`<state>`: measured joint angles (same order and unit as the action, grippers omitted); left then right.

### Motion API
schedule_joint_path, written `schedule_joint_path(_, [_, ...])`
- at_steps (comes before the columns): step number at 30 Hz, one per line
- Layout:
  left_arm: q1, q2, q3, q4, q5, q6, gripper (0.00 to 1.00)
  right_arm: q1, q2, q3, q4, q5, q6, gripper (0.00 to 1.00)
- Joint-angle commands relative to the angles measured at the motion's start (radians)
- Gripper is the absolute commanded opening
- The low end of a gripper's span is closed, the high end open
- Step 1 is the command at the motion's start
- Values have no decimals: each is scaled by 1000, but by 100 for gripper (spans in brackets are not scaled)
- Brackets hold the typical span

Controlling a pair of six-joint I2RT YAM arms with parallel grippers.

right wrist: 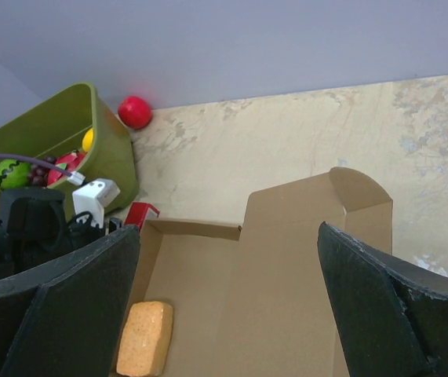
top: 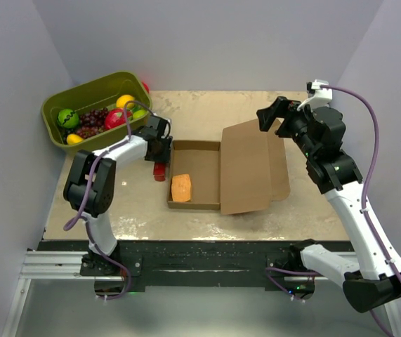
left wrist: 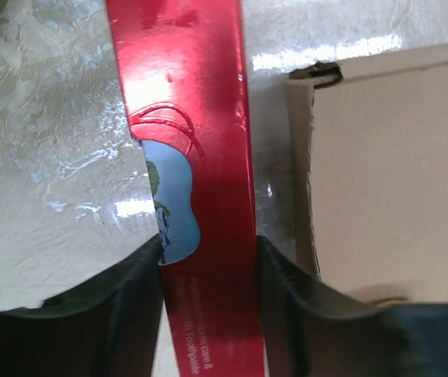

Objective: Fold the paper box

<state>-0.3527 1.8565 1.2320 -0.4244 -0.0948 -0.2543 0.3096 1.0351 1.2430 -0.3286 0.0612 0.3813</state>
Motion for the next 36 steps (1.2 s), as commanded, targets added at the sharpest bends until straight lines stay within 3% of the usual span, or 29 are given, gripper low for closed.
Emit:
schedule_joint_path(1, [9, 10, -6, 62, 3, -8, 37, 3, 5, 9, 30, 15, -1, 99])
schedule_joint_path(7, [8, -110, -31, 56, -20, -25, 10, 3, 13, 6, 37, 14, 1, 99])
schedule_joint_path(11, [8, -201, -46, 30, -37, -26, 2, 5, 13, 4, 42, 8, 4, 99])
schedule_joint_path(17, [0, -350, -62, -19, -56, -43, 0, 5, 3, 3, 43, 3, 8, 99])
schedule_joint_path(22, [-133, -421, -65, 8, 9, -199, 0, 3, 0, -10, 60, -18, 36, 99])
schedule_joint_path(27, [-307, -370, -56, 107, 27, -315, 0, 5, -16, -17, 71, -49, 47, 99])
schedule_joint_path(36, [-379, -266, -103, 202, 7, -399, 0, 5, -60, -14, 54, -27, 36, 99])
